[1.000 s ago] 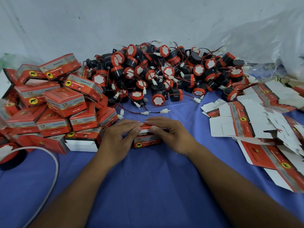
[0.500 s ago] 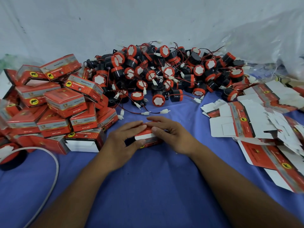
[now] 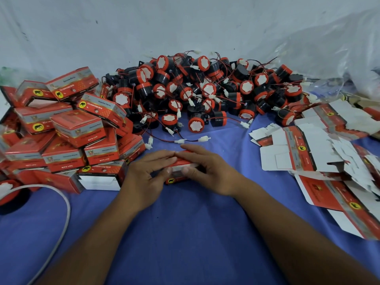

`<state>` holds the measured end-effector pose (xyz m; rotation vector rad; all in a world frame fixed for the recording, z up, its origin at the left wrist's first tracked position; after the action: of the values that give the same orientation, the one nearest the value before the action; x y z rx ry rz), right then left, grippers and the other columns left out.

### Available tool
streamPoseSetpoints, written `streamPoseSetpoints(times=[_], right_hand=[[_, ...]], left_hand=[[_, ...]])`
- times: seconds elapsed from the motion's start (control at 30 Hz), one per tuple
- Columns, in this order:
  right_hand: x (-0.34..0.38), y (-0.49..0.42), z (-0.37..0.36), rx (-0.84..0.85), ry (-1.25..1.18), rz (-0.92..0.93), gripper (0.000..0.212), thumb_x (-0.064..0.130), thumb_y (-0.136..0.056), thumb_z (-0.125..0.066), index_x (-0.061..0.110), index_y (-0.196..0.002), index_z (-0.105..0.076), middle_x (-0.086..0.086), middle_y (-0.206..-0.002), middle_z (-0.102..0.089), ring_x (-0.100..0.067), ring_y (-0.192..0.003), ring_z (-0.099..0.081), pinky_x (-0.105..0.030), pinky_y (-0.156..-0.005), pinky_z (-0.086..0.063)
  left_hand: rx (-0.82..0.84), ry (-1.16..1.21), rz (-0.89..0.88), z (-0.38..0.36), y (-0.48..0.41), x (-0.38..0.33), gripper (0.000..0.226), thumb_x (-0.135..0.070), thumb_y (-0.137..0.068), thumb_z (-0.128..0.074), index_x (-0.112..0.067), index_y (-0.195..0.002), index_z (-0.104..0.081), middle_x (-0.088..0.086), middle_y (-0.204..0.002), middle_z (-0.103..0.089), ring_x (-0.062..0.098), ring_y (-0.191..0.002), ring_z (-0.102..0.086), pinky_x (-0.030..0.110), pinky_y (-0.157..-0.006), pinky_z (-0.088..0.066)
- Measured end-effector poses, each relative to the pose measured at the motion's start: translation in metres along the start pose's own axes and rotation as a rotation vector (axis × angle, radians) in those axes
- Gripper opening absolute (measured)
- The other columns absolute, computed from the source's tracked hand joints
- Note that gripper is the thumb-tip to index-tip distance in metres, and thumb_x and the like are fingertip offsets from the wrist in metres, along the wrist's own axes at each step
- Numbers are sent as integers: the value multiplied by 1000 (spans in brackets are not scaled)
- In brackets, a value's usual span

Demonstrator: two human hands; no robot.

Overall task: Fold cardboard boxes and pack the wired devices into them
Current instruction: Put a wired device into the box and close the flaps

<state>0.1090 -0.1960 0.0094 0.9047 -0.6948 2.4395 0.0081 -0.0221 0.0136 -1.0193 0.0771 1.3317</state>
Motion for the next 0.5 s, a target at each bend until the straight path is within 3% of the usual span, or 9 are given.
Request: streamPoseSetpoints(times=[0.1, 0.23, 0.37, 0.5], right_hand=[[-1, -2, -4, -68, 62, 45, 39, 29, -101, -58, 17, -138, -60, -4, -151, -49, -9, -142, -41, -31, -114, -38], [1, -4, -2, -111, 53, 38, 34, 23, -103, -55, 15, -135, -63, -5, -145, -54, -12, -139, -44, -34, -114, -39], [2, -4, -5, -142, 130, 101, 34, 14, -102, -56, 8, -134, -63, -9, -147, -53, -18, -141, -43, -35, -118, -33], [-3, -2, -3, -88, 56, 113, 39, 19, -101, -59, 13, -139, -59, -5, -156, -42, -13, -144, -40, -38, -113, -41]], left_hand=[[-53, -65, -54, 1, -1, 0, 28, 9, -85, -69, -1, -111, -73, -1, -120, -64, 4, -114, -58, 6, -101, -37], [-69, 65, 83, 2, 2, 6, 30, -8, -90, -70, -15, -119, -70, -10, -121, -65, -12, -113, -55, 8, -97, -42], [-40, 14, -10, -1, -1, 5, 30, -9, -85, -74, -6, -114, -72, -1, -122, -67, 5, -120, -58, 17, -106, -42], [56, -64, -96, 1, 0, 2, 31, -9, -85, -74, -5, -115, -71, -4, -126, -62, 16, -127, -56, 25, -108, -42]])
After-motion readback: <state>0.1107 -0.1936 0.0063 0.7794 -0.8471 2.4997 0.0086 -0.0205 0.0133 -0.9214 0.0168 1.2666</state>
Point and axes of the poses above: each hand's wrist, its own y-axis away from the middle knuckle, its own z-axis out of the back of the hand, x = y × z, the point moved 2 cm from there along -y, towards the middle knuckle
